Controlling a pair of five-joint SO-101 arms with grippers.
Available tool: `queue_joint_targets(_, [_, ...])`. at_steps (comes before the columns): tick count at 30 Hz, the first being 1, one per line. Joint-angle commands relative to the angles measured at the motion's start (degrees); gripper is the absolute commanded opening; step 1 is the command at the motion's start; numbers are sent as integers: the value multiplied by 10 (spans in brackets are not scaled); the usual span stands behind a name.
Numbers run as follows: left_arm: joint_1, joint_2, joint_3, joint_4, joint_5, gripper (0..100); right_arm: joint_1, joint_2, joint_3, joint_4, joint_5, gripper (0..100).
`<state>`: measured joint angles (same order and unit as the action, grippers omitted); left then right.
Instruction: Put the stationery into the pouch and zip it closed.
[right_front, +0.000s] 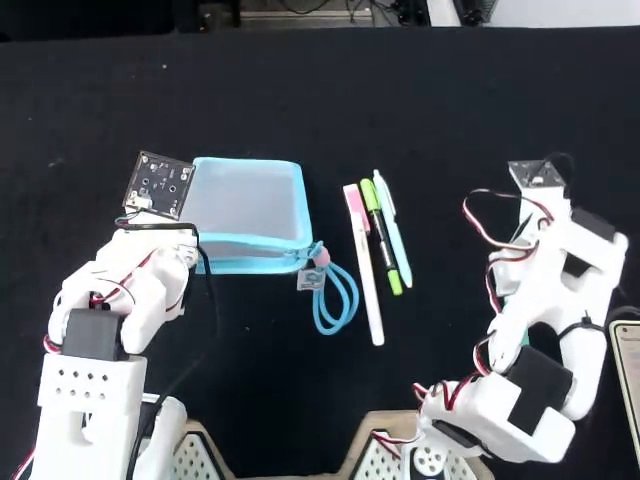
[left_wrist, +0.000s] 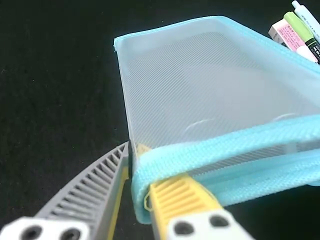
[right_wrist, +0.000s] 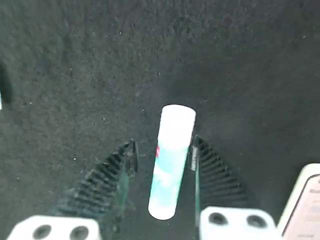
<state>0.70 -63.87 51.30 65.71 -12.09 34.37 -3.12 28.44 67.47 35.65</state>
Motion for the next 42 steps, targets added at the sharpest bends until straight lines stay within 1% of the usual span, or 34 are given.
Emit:
queue_joint_targets(1, [-6, 1, 0, -5, 4, 30, -10, -3, -49, 25, 33, 169])
queue_joint_targets(4, [-6, 1, 0, -4, 4, 30, -10, -2, -49, 41, 92, 169])
queue_joint_targets(7, [-6, 1, 0, -4, 4, 30, -9, -2, -49, 40, 121, 169])
queue_joint_targets(12, [-6, 1, 1, -4, 4, 30, 9, 4, -49, 38, 124, 169])
queue_joint_targets(18, [-6, 1, 1, -4, 4, 30, 33, 74, -57, -1, 146, 169])
queue_joint_targets(33, [-6, 1, 1, -4, 4, 30, 25, 189, -145, -8, 145, 168])
queue_joint_targets(36, [-4, 1, 1, -4, 4, 30, 18, 202, -146, -8, 145, 109])
queue_joint_targets(38, [-4, 1, 1, -4, 4, 30, 16, 203, -147, -8, 137, 38])
queue_joint_targets(39, [-4, 1, 1, -4, 4, 30, 17, 199, -151, -8, 121, 7])
queue_joint_targets(42, [-2, 1, 1, -4, 4, 30, 18, 161, -160, 2, 87, 9])
